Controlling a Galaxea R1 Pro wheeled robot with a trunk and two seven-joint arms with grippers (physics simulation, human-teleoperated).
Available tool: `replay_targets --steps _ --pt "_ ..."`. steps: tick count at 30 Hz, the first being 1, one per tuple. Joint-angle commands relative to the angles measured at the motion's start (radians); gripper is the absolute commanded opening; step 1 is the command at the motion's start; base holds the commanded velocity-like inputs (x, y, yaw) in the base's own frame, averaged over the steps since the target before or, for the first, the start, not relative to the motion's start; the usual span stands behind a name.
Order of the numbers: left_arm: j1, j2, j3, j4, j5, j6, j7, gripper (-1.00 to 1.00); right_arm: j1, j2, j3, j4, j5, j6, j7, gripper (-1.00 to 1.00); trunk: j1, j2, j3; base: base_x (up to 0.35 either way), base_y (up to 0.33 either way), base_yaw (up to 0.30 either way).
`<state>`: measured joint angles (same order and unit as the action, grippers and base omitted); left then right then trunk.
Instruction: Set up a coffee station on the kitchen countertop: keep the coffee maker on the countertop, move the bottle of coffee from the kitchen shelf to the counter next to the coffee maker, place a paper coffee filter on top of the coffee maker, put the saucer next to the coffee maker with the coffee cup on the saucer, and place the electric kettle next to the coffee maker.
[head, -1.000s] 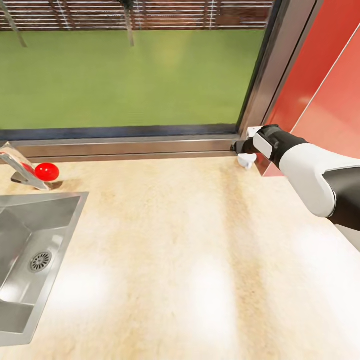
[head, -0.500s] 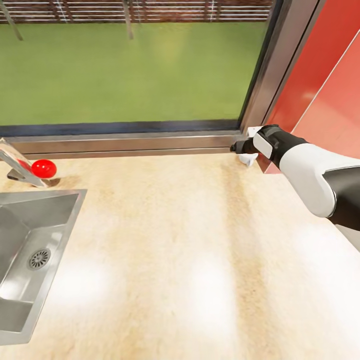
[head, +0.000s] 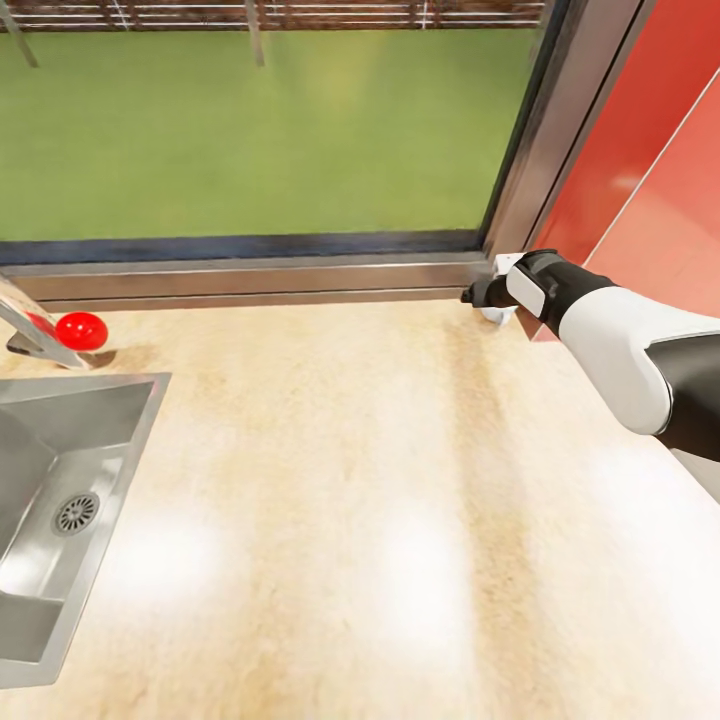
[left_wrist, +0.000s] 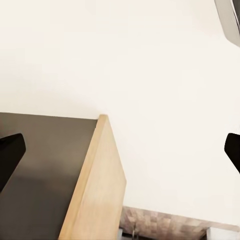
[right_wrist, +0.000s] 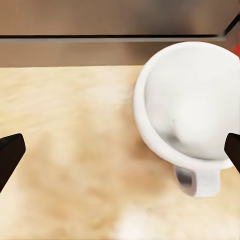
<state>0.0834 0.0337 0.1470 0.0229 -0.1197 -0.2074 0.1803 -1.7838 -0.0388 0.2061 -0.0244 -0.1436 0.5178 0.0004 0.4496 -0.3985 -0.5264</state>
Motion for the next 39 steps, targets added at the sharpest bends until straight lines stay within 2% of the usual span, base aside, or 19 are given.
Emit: replay_targets --steps 1,26,28,33,39 --pt "-0.001 0.000 0.007 0.002 -0.011 -0.006 0.004 1.00 0.000 -0.001 0.009 -0.002 -0.010 0.005 -0.001 1.00 0.000 -0.002 -0.002 0.000 0.000 0.000" --pt "-0.001 0.001 0.008 0.002 -0.011 -0.006 0.004 1.00 0.000 -0.001 0.009 -0.002 -0.008 0.005 0.000 1.00 0.000 -0.002 -0.016 0.000 0.000 0.000" --pt "-0.001 0.001 0.008 0.002 -0.011 -0.006 0.004 1.00 0.000 -0.001 0.009 -0.002 0.003 0.005 0.001 1.00 0.000 -0.002 -0.016 0.000 0.000 0.000" --pt "-0.001 0.000 0.008 0.002 -0.011 -0.006 0.004 1.00 0.000 0.000 0.008 -0.002 0.103 -0.046 0.005 1.00 0.000 -0.002 -0.016 0.000 0.000 0.000" --pt "-0.001 0.000 0.008 0.002 -0.011 -0.006 0.004 1.00 0.000 0.000 0.007 -0.002 0.129 -0.079 0.006 1.00 0.000 -0.002 -0.016 0.000 0.000 0.000"
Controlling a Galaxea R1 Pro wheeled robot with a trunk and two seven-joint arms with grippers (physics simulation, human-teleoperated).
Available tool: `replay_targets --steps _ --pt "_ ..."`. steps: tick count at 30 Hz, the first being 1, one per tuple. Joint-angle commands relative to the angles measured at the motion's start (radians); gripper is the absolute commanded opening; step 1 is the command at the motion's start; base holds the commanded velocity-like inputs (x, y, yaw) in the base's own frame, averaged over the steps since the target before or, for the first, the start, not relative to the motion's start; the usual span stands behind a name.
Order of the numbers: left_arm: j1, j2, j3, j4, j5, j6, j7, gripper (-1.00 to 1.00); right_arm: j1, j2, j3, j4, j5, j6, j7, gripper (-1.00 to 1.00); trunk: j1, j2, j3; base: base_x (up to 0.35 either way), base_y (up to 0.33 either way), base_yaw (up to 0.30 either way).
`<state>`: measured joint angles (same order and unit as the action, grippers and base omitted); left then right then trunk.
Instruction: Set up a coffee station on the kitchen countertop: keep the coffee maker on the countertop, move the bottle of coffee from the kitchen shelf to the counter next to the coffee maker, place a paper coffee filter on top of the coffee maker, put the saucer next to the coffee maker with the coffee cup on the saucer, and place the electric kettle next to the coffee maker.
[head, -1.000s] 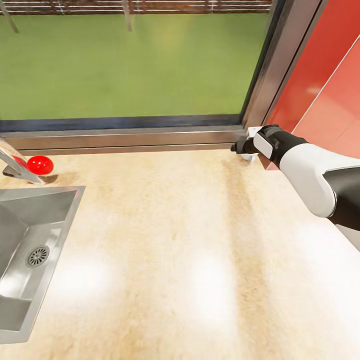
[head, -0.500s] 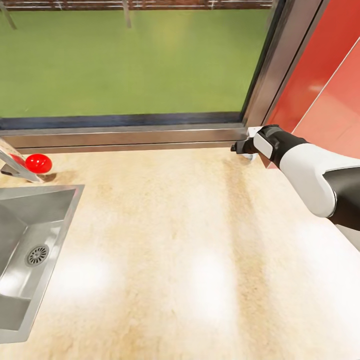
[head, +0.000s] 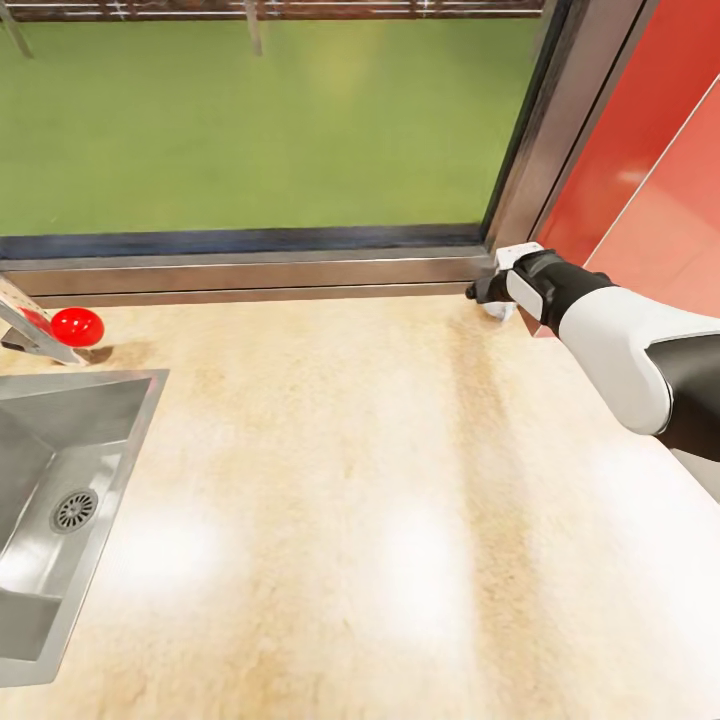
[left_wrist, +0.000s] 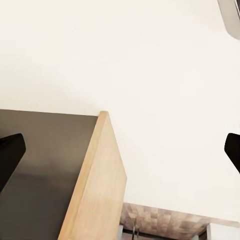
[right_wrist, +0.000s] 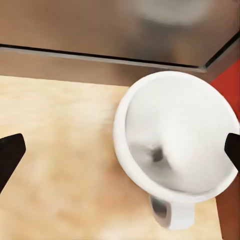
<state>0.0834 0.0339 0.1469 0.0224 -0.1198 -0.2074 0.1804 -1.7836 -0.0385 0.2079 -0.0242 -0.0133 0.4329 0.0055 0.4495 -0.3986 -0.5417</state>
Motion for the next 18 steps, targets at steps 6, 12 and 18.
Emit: replay_targets --steps 6,12,18 --pt "-0.001 0.000 0.008 0.002 -0.011 -0.006 0.004 1.00 0.000 0.000 0.005 -0.002 0.001 0.003 0.001 1.00 0.001 -0.001 -0.001 0.000 0.000 0.000" --pt "-0.001 0.000 0.008 0.002 -0.011 -0.006 0.004 1.00 0.000 0.000 0.005 -0.002 0.001 0.003 0.000 1.00 0.001 -0.001 -0.003 0.000 0.000 0.000" --pt "-0.001 0.001 0.008 0.003 -0.011 -0.006 0.004 1.00 0.000 0.000 0.005 -0.002 0.001 0.003 -0.001 1.00 0.001 -0.001 -0.009 0.000 0.000 0.000"
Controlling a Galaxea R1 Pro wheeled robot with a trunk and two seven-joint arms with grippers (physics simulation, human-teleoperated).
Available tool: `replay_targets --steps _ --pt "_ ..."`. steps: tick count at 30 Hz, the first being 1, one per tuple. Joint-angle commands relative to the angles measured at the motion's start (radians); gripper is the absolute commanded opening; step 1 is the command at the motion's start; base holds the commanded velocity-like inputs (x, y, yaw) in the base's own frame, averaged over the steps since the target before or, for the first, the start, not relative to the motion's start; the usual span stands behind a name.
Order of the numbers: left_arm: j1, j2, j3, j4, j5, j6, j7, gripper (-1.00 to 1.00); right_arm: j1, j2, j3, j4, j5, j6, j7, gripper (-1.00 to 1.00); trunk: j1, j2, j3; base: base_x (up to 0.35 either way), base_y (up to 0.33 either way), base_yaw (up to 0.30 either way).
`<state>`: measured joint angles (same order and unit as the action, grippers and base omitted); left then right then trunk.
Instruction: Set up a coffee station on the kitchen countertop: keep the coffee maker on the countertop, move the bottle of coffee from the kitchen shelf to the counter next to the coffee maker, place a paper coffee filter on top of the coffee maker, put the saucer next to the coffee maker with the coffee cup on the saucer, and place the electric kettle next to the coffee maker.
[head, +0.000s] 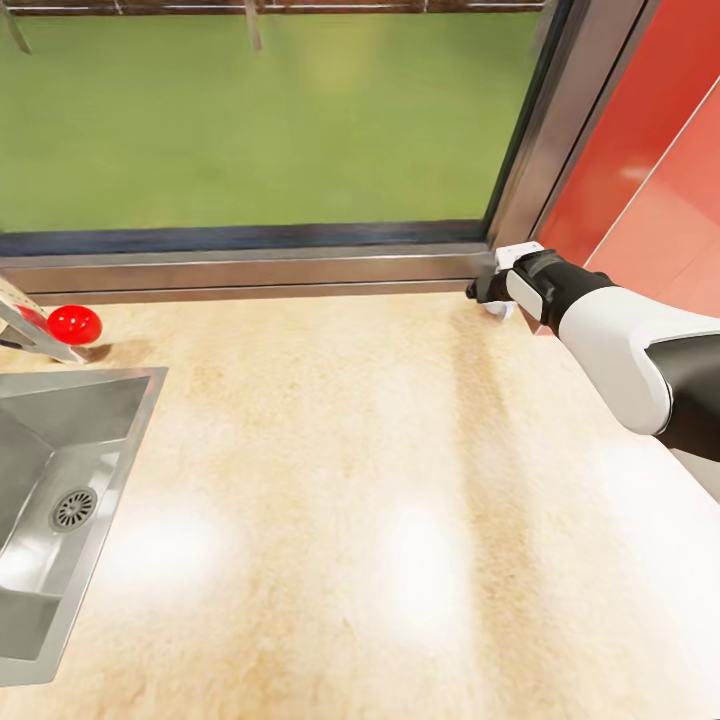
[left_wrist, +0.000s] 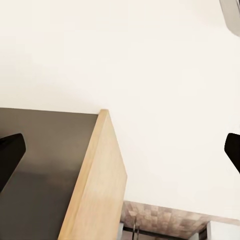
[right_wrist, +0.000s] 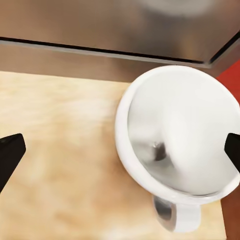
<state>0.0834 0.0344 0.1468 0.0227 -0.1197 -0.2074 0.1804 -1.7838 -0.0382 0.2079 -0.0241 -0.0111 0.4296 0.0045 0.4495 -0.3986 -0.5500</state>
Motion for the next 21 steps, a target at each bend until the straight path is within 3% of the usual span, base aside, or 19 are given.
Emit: replay_targets --steps 1,21 --pt "-0.001 0.000 0.008 0.002 -0.011 -0.006 0.004 1.00 0.000 0.000 0.005 -0.002 -0.001 0.006 0.001 1.00 0.001 -0.001 -0.002 0.000 0.000 0.000" --pt "-0.001 0.000 0.008 0.002 -0.011 -0.006 0.004 1.00 0.000 0.000 0.006 0.000 -0.001 0.006 0.000 1.00 0.001 -0.001 -0.016 0.000 0.000 0.000"
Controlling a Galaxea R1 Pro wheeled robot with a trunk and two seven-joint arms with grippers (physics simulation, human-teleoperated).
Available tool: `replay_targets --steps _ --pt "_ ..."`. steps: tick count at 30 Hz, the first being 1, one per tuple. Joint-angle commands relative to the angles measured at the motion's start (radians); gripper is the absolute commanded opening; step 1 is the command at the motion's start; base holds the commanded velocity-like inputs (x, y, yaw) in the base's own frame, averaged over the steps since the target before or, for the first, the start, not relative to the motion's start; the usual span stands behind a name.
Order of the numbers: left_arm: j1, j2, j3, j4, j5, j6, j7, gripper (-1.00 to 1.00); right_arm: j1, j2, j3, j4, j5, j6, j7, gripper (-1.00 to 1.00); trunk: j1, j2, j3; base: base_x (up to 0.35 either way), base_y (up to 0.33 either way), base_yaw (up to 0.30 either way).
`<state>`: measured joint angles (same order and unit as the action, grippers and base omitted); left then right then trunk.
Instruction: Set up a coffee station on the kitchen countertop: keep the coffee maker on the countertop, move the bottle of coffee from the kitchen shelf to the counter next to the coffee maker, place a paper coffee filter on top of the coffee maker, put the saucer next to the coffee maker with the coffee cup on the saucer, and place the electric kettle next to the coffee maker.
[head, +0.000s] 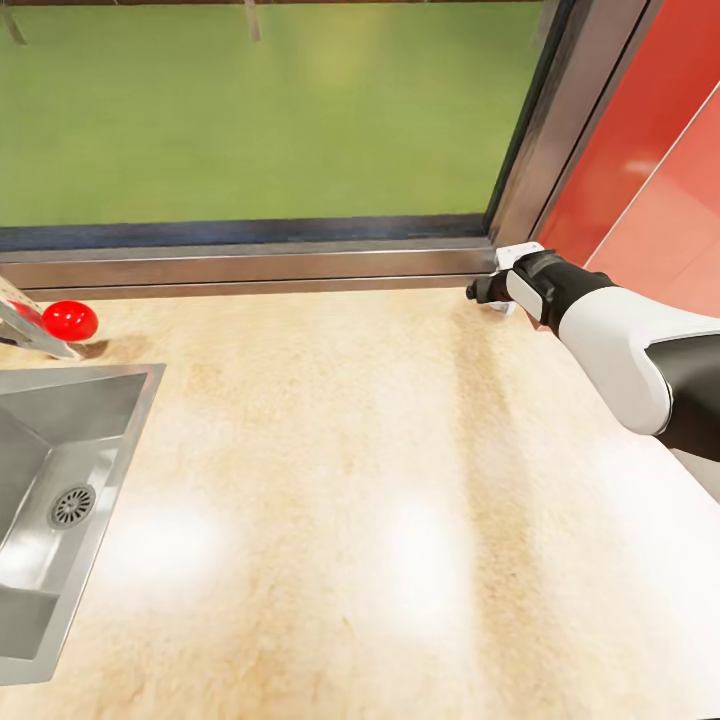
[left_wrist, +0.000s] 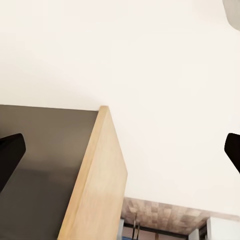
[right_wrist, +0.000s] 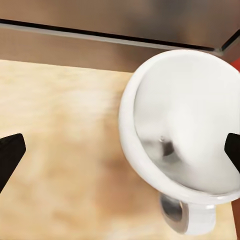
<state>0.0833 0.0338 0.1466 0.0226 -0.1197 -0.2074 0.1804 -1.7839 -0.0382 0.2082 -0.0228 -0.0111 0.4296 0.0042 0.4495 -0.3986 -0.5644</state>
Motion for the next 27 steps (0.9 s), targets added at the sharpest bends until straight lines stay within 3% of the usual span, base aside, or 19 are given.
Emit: replay_targets --steps 1,27 --pt "-0.001 0.000 0.008 0.002 -0.011 -0.006 0.004 1.00 0.000 0.000 0.006 -0.002 -0.001 0.006 0.000 1.00 0.001 -0.001 -0.002 0.000 0.000 0.000" --pt "0.001 0.001 0.008 0.003 -0.011 -0.006 0.004 1.00 0.000 0.000 0.007 -0.002 0.000 0.006 -0.001 1.00 0.001 -0.001 -0.021 0.000 0.000 0.000"
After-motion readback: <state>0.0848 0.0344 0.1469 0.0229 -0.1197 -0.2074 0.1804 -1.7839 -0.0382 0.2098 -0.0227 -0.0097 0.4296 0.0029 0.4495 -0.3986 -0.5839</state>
